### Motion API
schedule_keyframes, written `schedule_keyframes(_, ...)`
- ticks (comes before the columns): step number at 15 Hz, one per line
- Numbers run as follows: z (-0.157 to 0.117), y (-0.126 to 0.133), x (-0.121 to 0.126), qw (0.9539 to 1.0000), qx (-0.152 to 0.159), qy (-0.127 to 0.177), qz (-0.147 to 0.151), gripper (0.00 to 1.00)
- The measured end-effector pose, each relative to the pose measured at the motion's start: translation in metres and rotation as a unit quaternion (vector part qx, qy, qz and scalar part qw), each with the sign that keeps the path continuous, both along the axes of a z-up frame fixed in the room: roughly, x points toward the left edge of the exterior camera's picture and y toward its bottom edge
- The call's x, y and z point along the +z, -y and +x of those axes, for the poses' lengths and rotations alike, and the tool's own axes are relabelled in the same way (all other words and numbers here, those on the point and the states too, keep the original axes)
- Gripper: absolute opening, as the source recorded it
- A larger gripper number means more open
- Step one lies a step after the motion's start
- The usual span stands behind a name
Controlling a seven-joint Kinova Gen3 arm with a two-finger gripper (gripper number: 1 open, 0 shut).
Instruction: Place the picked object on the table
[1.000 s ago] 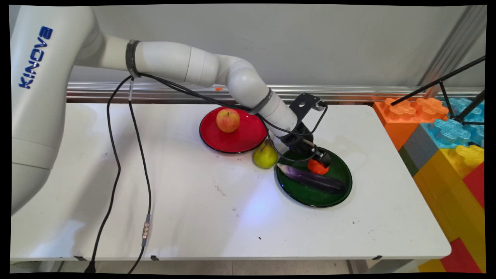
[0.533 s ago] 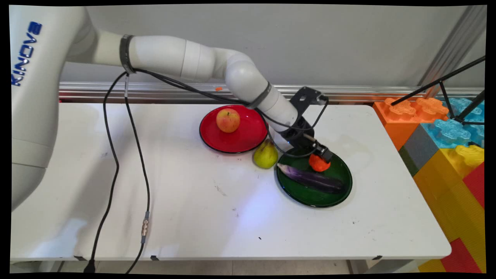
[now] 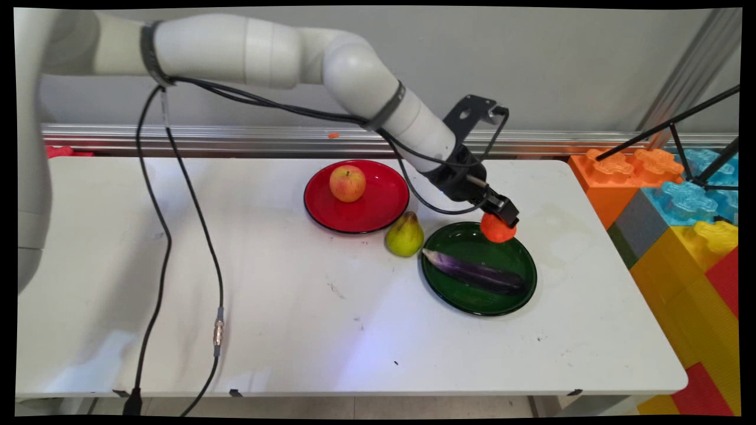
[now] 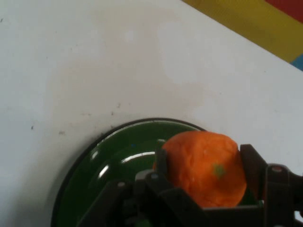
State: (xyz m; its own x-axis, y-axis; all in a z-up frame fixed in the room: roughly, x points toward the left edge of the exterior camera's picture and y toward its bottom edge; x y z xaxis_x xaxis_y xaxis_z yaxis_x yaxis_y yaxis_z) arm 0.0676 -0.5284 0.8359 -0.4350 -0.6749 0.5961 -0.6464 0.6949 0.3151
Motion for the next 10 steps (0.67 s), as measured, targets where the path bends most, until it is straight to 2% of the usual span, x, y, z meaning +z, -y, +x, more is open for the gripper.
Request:
schedule_keyframes(5, 0.026, -0.033, 0.027, 0.9999, -0.014, 0.006, 0.0, 0.0)
schedule_keyframes(10, 0.068, -0.076, 0.033, 0.9992, -0.031, 0.025, 0.004, 0.0)
